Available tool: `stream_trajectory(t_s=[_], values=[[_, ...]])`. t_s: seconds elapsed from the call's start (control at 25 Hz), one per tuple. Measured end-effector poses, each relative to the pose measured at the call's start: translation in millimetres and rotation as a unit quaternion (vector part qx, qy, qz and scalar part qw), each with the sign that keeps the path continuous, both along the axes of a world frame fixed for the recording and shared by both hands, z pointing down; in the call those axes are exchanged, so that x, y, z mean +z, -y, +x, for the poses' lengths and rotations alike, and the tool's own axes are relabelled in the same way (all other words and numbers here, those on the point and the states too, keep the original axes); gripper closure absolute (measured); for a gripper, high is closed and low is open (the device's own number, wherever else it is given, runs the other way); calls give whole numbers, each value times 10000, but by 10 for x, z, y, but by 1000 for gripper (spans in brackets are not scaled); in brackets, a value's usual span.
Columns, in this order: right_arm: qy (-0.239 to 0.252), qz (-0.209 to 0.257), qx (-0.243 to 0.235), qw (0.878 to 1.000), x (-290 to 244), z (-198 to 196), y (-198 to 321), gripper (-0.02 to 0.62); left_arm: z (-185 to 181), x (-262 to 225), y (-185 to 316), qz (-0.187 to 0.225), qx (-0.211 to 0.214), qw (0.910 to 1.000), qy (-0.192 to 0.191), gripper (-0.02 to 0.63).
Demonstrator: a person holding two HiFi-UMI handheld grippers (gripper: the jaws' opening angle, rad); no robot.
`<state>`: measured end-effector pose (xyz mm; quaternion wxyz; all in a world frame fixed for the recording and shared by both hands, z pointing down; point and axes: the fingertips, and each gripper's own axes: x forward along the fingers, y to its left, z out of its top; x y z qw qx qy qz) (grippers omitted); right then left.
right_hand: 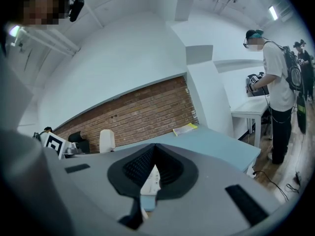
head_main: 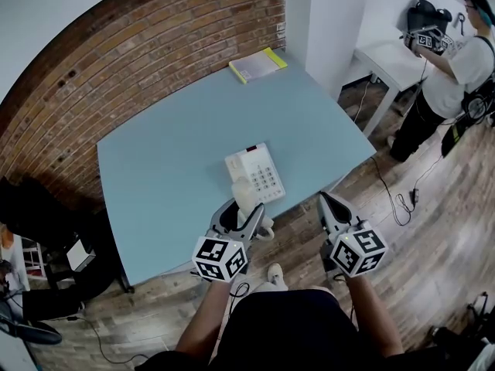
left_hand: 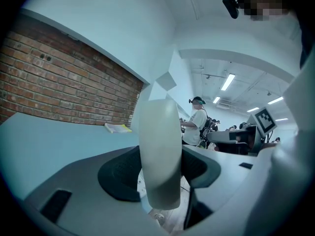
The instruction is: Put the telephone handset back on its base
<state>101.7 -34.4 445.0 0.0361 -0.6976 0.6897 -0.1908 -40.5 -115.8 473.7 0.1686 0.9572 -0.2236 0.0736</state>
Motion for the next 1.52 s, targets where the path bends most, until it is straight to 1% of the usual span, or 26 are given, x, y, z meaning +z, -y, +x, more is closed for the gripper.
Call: stream_trajectory(t_s=[0.36,0.8,1.04,1.12,1.24,1.4,1.52], values=[[-43,-36,-28,10000,-12,0,240,583,22,34,224,-81,-2,10000,2,368],[-55,19,-127,9999,-34,73,363,583,73,46,307,-91,-125,9999,-11,368],[-40,58,-436,9990,-25,83,534,583,147,-2,336,104,-241,9996,99,368],[-70,85,-557,9984,-55,119,606,583,198,-33,367,134,-318,9994,70,368],[-73,110,-667,9977,-90,183,709,583,260,-43,410,101,-399,9991,52,368],[-74,131,-858,9962,-116,218,849,583,288,-25,492,-40,-561,9984,-9,368],[-77,160,-1029,9945,-134,249,964,583,321,-29,553,-45,-693,9976,-11,368]])
